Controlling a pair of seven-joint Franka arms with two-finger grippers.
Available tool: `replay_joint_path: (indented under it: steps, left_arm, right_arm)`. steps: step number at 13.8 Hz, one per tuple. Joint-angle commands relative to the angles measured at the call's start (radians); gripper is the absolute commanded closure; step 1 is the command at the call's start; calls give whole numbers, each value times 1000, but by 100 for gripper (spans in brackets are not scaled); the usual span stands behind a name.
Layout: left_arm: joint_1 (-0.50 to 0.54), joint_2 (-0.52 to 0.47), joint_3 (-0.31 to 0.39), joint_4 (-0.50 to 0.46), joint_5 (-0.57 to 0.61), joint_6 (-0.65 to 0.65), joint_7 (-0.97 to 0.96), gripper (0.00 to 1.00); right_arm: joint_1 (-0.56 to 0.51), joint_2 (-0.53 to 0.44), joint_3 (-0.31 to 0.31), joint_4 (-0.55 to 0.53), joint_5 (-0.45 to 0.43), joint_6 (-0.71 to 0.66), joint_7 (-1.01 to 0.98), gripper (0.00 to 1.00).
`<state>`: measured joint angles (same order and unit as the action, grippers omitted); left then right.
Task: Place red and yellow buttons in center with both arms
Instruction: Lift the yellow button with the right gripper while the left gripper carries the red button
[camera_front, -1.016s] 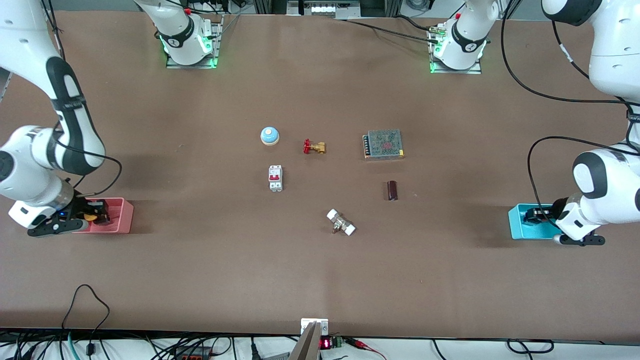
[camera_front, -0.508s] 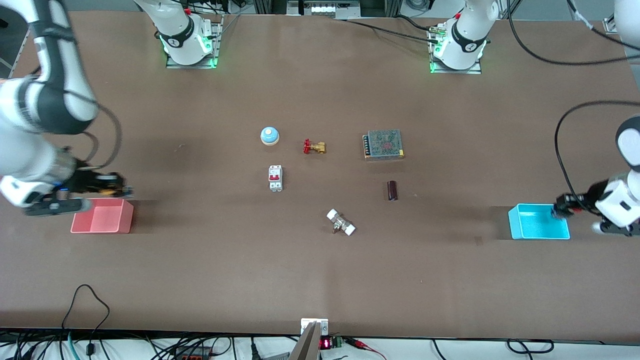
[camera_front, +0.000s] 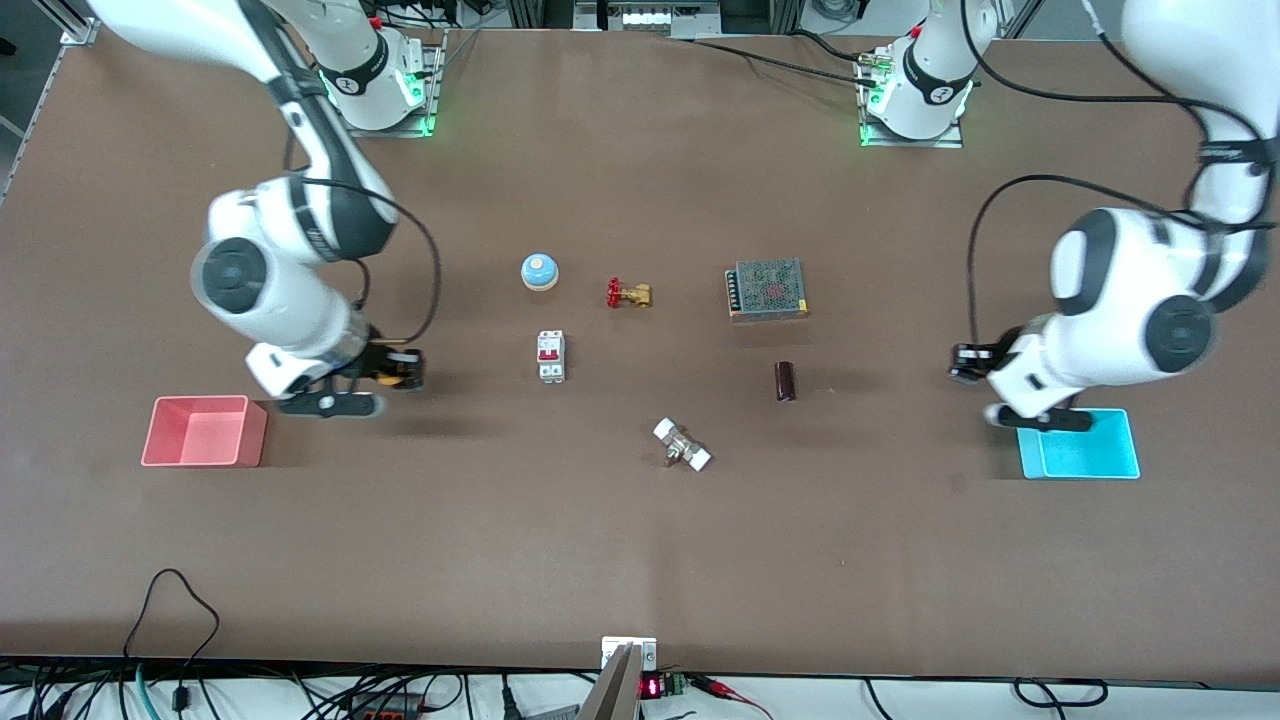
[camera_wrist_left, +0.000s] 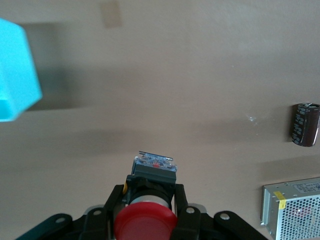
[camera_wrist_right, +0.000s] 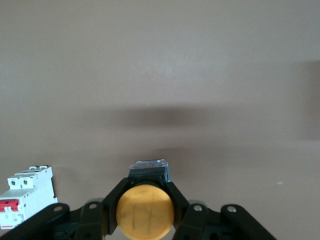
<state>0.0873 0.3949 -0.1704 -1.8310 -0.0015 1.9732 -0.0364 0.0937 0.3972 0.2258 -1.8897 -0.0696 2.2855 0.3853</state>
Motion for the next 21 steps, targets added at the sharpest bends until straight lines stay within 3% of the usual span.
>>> replay_joint_path:
  steps: [1,5,10,15,17,18,19,20,21]
  left_arm:
    - [-4,44,3,-30,-5,62,-14,64]
    - [-4,100,3,-50,-6,165,-17,64]
    - [-20,128,5,-53,-54,214,-82,64]
    - [-21,148,5,-73,-55,263,-89,64]
    - [-27,147,5,-74,-55,263,-111,62]
    - [-37,142,5,-73,-55,263,-111,46]
    - [-37,124,5,-73,-55,262,-109,20]
    - [-37,90,6,-71,-55,253,-105,0]
    - [-37,56,14,-67,-54,248,-103,0]
  right_arm:
    - [29,3,-6,-74,-39,104,61,65]
    - [49,55,-6,-108,-61,199,79,65]
    - [49,72,-6,-108,-87,201,83,63]
    - [51,84,-6,-106,-85,204,84,39]
    - [51,74,-6,-94,-76,201,78,21]
    - [49,65,-6,-72,-69,193,69,11]
    - [47,57,-5,-59,-65,174,69,5]
    - [46,51,-6,-40,-58,160,67,0]
    - [41,29,-6,-26,-44,138,66,0]
